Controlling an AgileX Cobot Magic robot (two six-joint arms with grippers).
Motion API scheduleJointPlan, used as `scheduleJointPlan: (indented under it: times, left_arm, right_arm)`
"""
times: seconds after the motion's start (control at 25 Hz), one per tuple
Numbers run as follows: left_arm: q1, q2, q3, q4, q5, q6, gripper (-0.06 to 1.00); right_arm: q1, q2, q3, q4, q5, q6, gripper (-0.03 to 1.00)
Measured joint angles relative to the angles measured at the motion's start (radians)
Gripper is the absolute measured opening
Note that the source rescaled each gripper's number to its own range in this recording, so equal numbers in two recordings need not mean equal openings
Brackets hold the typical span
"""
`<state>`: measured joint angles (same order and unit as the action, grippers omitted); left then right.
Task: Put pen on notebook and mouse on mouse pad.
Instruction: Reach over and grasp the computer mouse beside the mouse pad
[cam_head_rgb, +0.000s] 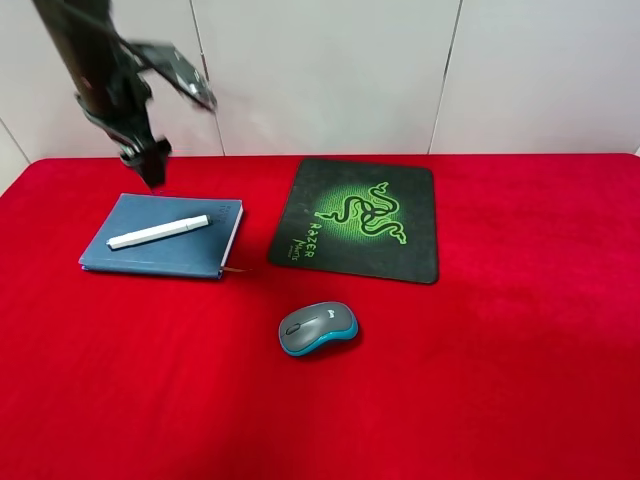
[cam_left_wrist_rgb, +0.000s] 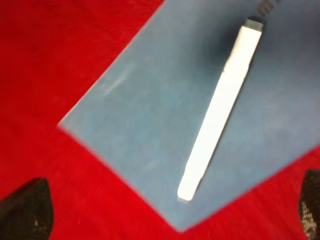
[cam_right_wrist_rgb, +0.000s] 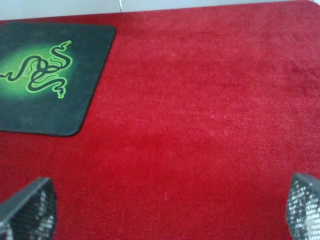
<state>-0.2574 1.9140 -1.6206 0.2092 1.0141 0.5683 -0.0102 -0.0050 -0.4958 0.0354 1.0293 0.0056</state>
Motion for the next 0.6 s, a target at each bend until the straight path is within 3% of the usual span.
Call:
scheduleJointPlan:
  times: [0.32,0.6]
  left_arm:
    - [0.000,-0.272,0.028,-0.128,0.064,-0.011,0.98]
    - [0.000,-0.502,0.170,-0.142,0.081,-0.047,0.98]
  right_arm:
    - [0.000,0.000,0.000,0.000,0.000,0.000,1.00]
    - [0.000,0.000,0.000,0.000,0.000,0.000,1.00]
